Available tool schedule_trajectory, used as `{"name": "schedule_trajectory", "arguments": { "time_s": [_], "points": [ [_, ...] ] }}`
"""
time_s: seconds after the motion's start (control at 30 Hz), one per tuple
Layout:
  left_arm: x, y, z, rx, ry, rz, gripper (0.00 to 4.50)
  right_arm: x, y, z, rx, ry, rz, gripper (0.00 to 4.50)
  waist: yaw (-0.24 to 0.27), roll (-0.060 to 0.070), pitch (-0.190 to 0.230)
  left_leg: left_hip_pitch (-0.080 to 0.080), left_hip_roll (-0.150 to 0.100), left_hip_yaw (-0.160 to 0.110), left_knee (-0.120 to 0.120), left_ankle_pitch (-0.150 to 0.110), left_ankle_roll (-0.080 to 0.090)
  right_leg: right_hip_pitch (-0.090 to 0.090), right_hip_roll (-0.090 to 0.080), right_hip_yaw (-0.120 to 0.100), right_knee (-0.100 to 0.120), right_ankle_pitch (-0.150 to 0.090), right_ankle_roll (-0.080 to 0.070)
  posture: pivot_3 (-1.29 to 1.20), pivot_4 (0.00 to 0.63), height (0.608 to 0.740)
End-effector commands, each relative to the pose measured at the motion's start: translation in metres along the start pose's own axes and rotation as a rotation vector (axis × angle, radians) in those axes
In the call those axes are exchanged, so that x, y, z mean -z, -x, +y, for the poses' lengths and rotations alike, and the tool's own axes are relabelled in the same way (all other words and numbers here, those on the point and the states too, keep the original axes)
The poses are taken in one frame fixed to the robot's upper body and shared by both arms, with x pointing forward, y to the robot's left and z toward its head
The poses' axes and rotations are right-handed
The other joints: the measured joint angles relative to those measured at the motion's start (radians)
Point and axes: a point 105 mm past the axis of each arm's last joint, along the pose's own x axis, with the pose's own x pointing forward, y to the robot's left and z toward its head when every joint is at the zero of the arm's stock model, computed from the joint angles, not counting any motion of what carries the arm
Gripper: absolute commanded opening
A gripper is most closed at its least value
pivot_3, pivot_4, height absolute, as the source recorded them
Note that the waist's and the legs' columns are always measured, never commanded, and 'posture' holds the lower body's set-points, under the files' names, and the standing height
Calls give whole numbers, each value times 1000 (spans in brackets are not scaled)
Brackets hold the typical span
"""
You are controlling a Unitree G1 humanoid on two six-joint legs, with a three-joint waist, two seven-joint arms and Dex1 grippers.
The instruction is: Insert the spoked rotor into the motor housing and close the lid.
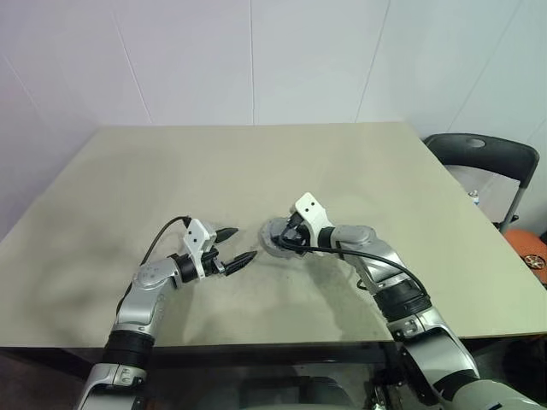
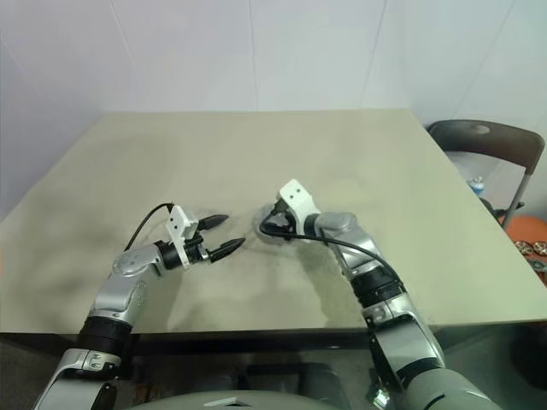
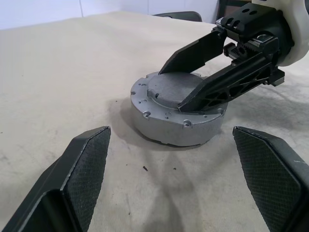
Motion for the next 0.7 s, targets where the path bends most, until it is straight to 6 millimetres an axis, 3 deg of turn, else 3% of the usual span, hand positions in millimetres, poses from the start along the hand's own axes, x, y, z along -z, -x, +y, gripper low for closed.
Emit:
{"name": "schedule_trajectory", "arguments": {
  "time_s": [0.03,0.7],
  "points": [
    [-12,-7,-3,27,-40,-32,4331,41,3,-3,20,-39,156,3036,3,0,0,0,0,0,0,0,0,0,0,0,0,0,0,0,0,740],
    [-14,-12,-5,40,-47,-34,4331,55,10,16,-120,-156,183,3036,8,1,-6,-1,-1,0,-11,-1,1,1,0,-2,-13,1,3,0,0,740]
  ]
}}
